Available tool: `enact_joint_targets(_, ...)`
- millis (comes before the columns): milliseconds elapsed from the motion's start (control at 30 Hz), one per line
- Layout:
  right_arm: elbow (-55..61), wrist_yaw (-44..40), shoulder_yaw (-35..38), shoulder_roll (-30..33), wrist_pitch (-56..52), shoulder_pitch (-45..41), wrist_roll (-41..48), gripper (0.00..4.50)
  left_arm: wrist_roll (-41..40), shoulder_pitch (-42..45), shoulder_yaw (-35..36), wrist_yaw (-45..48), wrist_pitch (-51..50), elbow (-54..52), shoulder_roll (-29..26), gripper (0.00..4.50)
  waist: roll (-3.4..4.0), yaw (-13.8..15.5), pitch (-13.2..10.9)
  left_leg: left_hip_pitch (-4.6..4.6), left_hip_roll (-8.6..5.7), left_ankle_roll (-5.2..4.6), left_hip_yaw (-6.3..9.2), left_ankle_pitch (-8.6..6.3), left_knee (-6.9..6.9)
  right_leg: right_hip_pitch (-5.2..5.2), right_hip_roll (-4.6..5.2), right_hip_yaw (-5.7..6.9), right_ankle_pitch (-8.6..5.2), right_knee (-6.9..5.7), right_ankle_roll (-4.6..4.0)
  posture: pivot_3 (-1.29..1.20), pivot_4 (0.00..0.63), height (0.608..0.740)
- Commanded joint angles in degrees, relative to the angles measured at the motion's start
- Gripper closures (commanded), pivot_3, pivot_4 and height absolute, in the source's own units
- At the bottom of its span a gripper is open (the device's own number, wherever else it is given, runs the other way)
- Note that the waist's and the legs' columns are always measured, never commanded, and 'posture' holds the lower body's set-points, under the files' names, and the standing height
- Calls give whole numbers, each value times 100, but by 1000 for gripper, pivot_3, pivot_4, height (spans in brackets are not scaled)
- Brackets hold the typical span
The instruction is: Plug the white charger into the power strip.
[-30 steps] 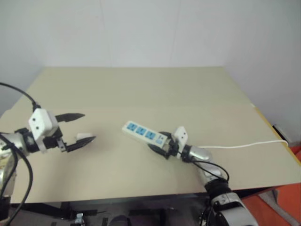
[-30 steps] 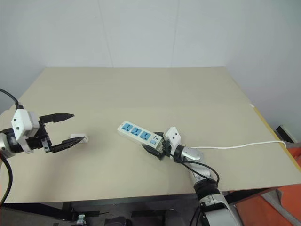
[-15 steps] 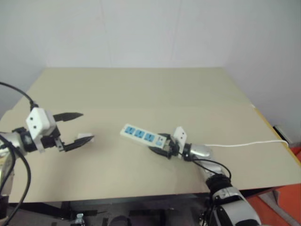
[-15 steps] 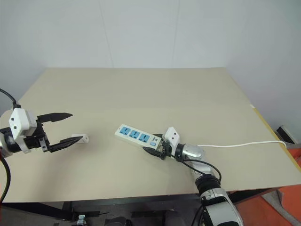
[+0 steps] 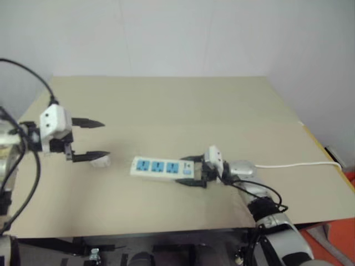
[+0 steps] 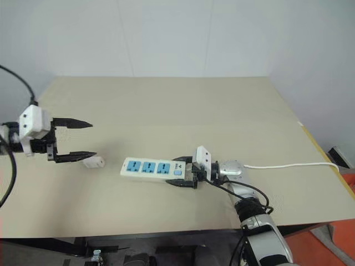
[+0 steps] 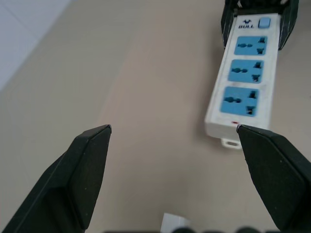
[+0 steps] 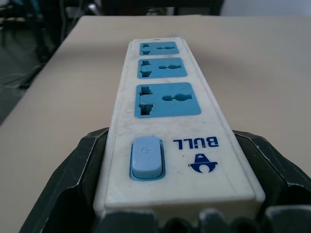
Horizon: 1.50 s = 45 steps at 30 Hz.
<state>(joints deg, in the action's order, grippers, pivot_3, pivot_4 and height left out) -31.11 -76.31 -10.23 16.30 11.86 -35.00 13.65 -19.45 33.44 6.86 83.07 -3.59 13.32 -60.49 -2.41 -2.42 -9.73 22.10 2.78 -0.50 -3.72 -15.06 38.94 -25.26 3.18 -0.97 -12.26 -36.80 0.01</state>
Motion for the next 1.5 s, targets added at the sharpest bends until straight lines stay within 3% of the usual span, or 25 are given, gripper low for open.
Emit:
enact_joint_targets(33, 3, -228, -140, -86, 115, 7, -10, 1081, 712, 769, -654, 398, 284, 294, -275, 0, 0, 6, 0, 4, 0, 0, 1, 0, 2, -1, 0, 3, 0, 1, 0, 0, 150, 740)
enact_joint_targets(267, -313, -148, -193, -225, 230, -4, -156, 1081, 2239, 2225, -2315, 925, 160, 676, -266, 0, -1, 10, -1, 7, -4, -1, 2, 0, 7, -2, -1, 1, 0, 0, 2, 0, 150, 740)
enact_joint_targets(367, -300, -167, -202, -217, 231, 44, -156, 1081, 2620, 2921, -3358, 943, -924, 614, -182, 0, -3, 15, -2, 8, -4, -1, 5, 0, 9, -2, -3, 2, -1, -3, 3, 0, 150, 740)
enact_joint_targets(433, -288, -173, -206, -204, 221, 80, -153, 1081, 2663, 3404, -4159, 943, -1634, 617, -108, 0, -3, 20, -4, 12, -4, -1, 10, 1, 14, -2, -4, 3, -2, -6, 5, 0, 150, 740)
enact_joint_targets(533, -298, -188, -216, -190, 233, 118, -159, 1081, 2946, 3937, -4944, 943, -1925, 952, 169, 0, -2, 12, -5, 12, -4, -1, 12, 0, 18, -2, -3, 0, -10, -8, 19, 0, 150, 740)
enact_joint_targets(733, -274, -176, -225, -190, 209, 152, -165, 1081, 2870, 4521, -6129, 943, -1944, 1461, 371, 0, -2, -10, -10, 16, -4, -1, 15, 0, 17, -13, -5, -4, -6, -17, 12, 0, 150, 740)
enact_joint_targets(800, -272, -170, -230, -192, 193, 160, -168, 1081, 3212, 4654, -6491, 943, -2016, 1776, 602, 0, -2, 5, -11, 17, -4, -1, 15, 0, 18, -15, -5, -5, -4, -19, 9, 0, 150, 740)
enact_joint_targets(1067, -160, -145, -265, -198, 124, 241, -172, 1081, 3466, 4582, -6596, 943, -2129, 2639, 1178, 0, -4, 10, -12, 21, -6, -2, 16, 0, 29, -14, -3, -4, -5, -21, 10, 0, 150, 740)
enact_joint_targets(1500, 61, -47, -268, -200, -41, 376, -152, 1081, 4485, 4150, -6021, 602, -1428, 3878, 1837, 0, -5, 10, -13, 22, -8, -2, 18, 0, 29, -13, -2, -3, -4, -22, 9, 0, 150, 740)
